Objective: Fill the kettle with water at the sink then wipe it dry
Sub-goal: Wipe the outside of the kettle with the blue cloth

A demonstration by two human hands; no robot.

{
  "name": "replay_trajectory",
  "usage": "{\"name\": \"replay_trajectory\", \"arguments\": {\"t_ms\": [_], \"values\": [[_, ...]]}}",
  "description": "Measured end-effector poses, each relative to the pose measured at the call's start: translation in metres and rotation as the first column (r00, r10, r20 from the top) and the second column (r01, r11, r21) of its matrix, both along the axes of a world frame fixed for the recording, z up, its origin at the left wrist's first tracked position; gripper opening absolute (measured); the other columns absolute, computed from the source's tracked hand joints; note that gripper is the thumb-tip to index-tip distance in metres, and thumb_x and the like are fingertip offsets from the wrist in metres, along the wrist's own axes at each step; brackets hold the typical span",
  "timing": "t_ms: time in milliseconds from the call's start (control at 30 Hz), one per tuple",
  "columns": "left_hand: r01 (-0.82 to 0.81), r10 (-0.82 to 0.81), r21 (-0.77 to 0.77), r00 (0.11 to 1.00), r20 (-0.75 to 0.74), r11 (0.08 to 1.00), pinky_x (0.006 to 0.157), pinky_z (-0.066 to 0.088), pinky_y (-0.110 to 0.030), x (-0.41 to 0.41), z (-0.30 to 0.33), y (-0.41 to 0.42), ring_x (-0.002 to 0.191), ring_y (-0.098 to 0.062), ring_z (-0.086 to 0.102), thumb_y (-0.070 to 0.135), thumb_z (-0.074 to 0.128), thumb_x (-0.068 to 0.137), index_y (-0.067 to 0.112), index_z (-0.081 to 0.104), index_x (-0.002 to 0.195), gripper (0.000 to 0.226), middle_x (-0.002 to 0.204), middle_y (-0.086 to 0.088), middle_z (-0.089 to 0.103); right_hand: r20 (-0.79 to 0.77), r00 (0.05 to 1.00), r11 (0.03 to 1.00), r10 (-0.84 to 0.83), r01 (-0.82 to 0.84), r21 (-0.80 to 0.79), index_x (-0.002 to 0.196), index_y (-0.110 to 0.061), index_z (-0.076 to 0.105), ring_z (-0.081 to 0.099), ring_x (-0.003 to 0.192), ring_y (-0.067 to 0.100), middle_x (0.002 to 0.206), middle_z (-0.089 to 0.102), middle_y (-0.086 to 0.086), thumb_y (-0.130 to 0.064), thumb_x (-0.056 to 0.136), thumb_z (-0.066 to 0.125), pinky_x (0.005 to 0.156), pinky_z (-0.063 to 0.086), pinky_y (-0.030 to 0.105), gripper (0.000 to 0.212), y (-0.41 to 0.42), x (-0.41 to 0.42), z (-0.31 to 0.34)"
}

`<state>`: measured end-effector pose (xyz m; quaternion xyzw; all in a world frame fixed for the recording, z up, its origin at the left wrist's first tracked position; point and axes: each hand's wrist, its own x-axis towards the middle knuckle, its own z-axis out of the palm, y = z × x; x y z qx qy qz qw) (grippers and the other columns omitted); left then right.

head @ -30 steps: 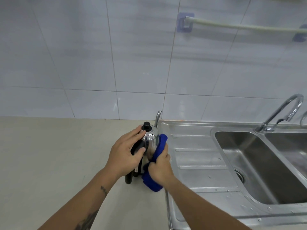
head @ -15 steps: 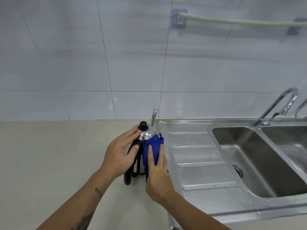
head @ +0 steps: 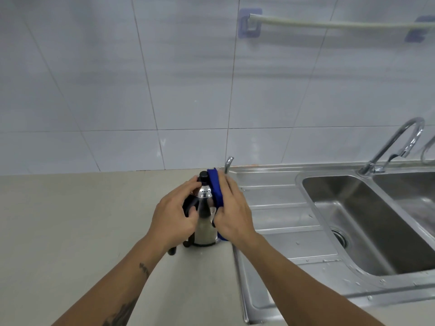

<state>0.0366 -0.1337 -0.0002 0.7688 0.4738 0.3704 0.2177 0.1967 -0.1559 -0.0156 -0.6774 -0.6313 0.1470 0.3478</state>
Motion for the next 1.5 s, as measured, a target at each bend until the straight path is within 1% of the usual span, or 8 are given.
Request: {"name": "replay_trajectory", "arguments": {"t_ms": [100, 333, 533, 633, 833, 1100, 1300, 1500], "values": [[0.001, -0.002, -0.003, 0.999, -0.035, 1.000, 0.102, 0.033, -0.005, 0.001, -0.001, 0.007, 0.126, -0.001, 0.052, -0.008, 0.052, 0.076, 0.030, 0.056, 0.135, 0.070, 0.141, 0.025, 0.050, 0.042, 0.999, 1.000, -0.016, 0.017, -0.018, 0.157, -0.037, 0.015, 0.045, 0.124, 0.025, 0.156, 0.031, -0.010, -0.004, 0.077, 0.046, 0.092, 0.052, 0.044, 0.092, -0.005, -0.003, -0.003], [-0.051, 0.061, 0.070, 0.987, -0.146, 0.996, 0.118, 0.030, -0.044, 0.009, -0.003, 0.009, 0.146, -0.017, 0.031, -0.009, 0.042, 0.081, 0.026, 0.051, 0.139, 0.068, 0.151, 0.011, 0.046, -0.288, 0.951, 0.949, -0.109, 0.014, -0.316, 0.114, -0.040, 0.052, 0.066, 0.095, 0.022, 0.110, 0.065, -0.003, -0.002, 0.070, 0.044, 0.085, 0.057, 0.050, 0.058, 0.005, 0.017, -0.010], [-0.039, 0.059, 0.088, 0.970, -0.235, 0.995, 0.123, 0.017, -0.035, 0.013, -0.020, 0.004, 0.148, -0.017, 0.029, -0.014, 0.050, 0.072, 0.018, 0.037, 0.150, 0.085, 0.162, 0.003, 0.026, -0.158, 0.987, 0.993, 0.018, -0.036, -0.113, 0.155, -0.047, 0.017, 0.055, 0.109, 0.024, 0.134, 0.049, -0.001, 0.001, 0.086, 0.039, 0.095, 0.050, 0.040, 0.087, 0.003, 0.006, 0.007], [-0.017, 0.039, 0.101, 0.975, -0.219, 0.995, 0.122, 0.010, -0.025, 0.009, -0.021, 0.004, 0.148, -0.013, 0.027, -0.011, 0.047, 0.073, 0.022, 0.036, 0.150, 0.085, 0.163, 0.007, 0.025, -0.242, 0.969, 0.987, -0.043, 0.003, -0.163, 0.154, -0.048, 0.017, 0.057, 0.111, 0.019, 0.134, 0.052, -0.003, 0.000, 0.081, 0.041, 0.098, 0.050, 0.038, 0.091, -0.007, 0.005, -0.023], [-0.031, 0.049, 0.135, 0.990, -0.132, 0.990, 0.117, 0.031, -0.036, 0.011, -0.021, 0.005, 0.143, -0.013, 0.037, -0.002, 0.056, 0.082, 0.028, 0.046, 0.144, 0.070, 0.158, 0.010, 0.035, -0.424, 0.896, 0.948, -0.132, -0.011, -0.319, 0.132, -0.034, 0.046, 0.065, 0.105, 0.010, 0.116, 0.066, -0.012, 0.003, 0.080, 0.047, 0.078, 0.052, 0.021, 0.064, -0.006, 0.006, -0.025], [-0.089, 0.097, 0.097, 0.991, -0.089, 0.991, 0.114, 0.034, -0.032, 0.015, -0.020, 0.004, 0.138, -0.014, 0.042, 0.000, 0.058, 0.078, 0.031, 0.049, 0.140, 0.070, 0.155, 0.016, 0.038, -0.414, 0.879, 0.939, -0.237, 0.098, -0.328, 0.159, -0.035, 0.003, 0.056, 0.116, 0.025, 0.135, 0.048, 0.007, -0.006, 0.081, 0.047, 0.098, 0.052, 0.044, 0.094, -0.030, -0.028, -0.038], [-0.064, 0.080, 0.153, 0.992, -0.100, 0.986, 0.113, 0.030, -0.027, 0.014, -0.022, 0.002, 0.137, -0.011, 0.040, 0.001, 0.047, 0.067, 0.028, 0.050, 0.141, 0.079, 0.155, 0.014, 0.038, -0.436, 0.869, 0.916, -0.233, 0.045, -0.399, 0.143, -0.036, 0.043, 0.065, 0.103, 0.018, 0.120, 0.065, -0.004, 0.004, 0.081, 0.047, 0.079, 0.055, 0.028, 0.073, -0.012, 0.004, -0.020], [-0.002, 0.017, 0.172, 0.996, -0.086, 0.985, 0.116, 0.034, -0.039, 0.006, -0.022, 0.007, 0.135, -0.007, 0.044, -0.001, 0.042, 0.060, 0.026, 0.054, 0.137, 0.083, 0.153, 0.013, 0.042, -0.310, 0.949, 0.970, -0.059, -0.018, -0.241, 0.151, -0.035, 0.039, 0.058, 0.107, 0.023, 0.131, 0.056, -0.002, 0.003, 0.085, 0.045, 0.089, 0.051, 0.033, 0.077, 0.011, 0.016, 0.026]]}}
